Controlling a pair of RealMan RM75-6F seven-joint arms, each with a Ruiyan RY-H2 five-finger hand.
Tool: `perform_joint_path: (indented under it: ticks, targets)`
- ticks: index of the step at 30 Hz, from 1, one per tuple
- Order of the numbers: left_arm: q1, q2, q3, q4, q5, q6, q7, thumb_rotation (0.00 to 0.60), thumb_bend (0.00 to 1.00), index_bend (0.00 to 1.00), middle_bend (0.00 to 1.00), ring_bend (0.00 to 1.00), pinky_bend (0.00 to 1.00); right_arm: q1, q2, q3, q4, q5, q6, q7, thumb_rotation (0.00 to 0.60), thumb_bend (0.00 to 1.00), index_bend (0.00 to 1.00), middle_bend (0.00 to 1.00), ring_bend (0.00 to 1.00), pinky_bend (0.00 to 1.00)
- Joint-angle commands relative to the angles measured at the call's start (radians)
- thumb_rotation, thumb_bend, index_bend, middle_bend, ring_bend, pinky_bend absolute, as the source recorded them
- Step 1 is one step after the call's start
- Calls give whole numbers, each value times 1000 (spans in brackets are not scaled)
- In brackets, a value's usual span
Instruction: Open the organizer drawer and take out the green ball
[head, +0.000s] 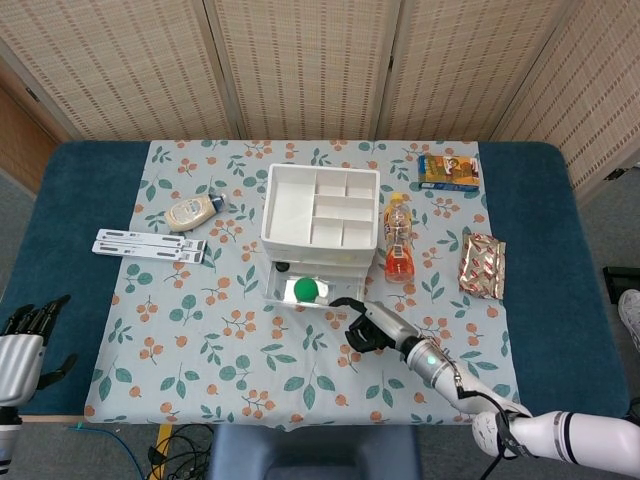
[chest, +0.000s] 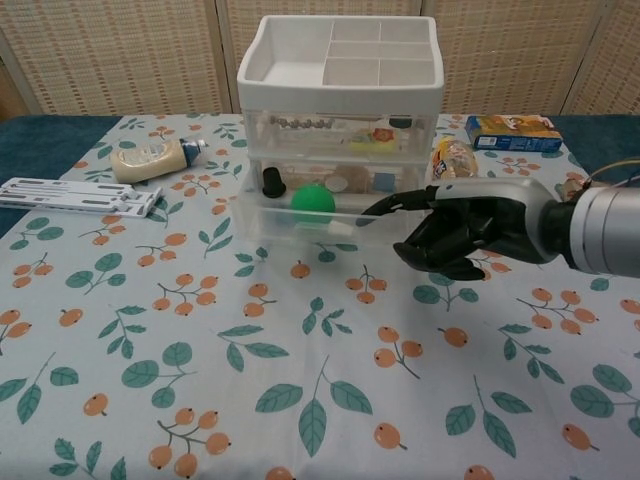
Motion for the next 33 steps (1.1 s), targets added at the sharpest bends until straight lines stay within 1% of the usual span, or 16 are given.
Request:
perform_joint_path:
  ticks: [1,11,14,15,17,19,21,22,29,33]
  targets:
    - [-1,-1,0,0,2,-1,1,600,230,108,210,240,150,-10,9,-9,-20,-21,4,4,600,593,171,822,902,864]
    - [0,0,0,-1,2,2,1,600,231,109,210,240,150,-31,45,-45,-80,-93,0,8,600,593,171,822,904,864]
    - [0,0,1,-2,3,4,1,600,230,108,210,240,150,-40,55,-57,-92,-116,14,-3,600,593,171,822,904,864]
    - [0,0,0,-2,2,4,2,600,230,108,210,240,150,-46,53,-63,-89,-135,36,-24,600,593,169,822,904,864]
    - [0,1,0,-4,4,6,4,600,231,108,210,240,150,-57,47,-77,-85,-167,80,-66,600,595,136,822,904,864]
    - [-1,2,-1,-6,7,9,4,600,231,109,210,240,150,-65,47,-82,-93,-179,102,-80,600,597,57,822,904,864]
    - [0,3,-2,-8,10,13,4,600,230,109,210,240,150,-71,57,-82,-106,-189,119,-82,600,597,12,822,904,864]
    - [1,4,-1,-8,11,15,4,600,230,109,210,240,149,-74,63,-83,-111,-197,128,-86,600,597,6,821,904,864]
    - [7,10,-1,-13,13,24,1,600,230,108,210,240,150,-84,129,-81,-170,-261,178,-127,600,597,4,805,898,864]
    - [9,12,-1,-17,20,33,-6,600,230,109,210,240,150,-59,167,-57,-197,-303,202,-211,600,597,4,786,878,864]
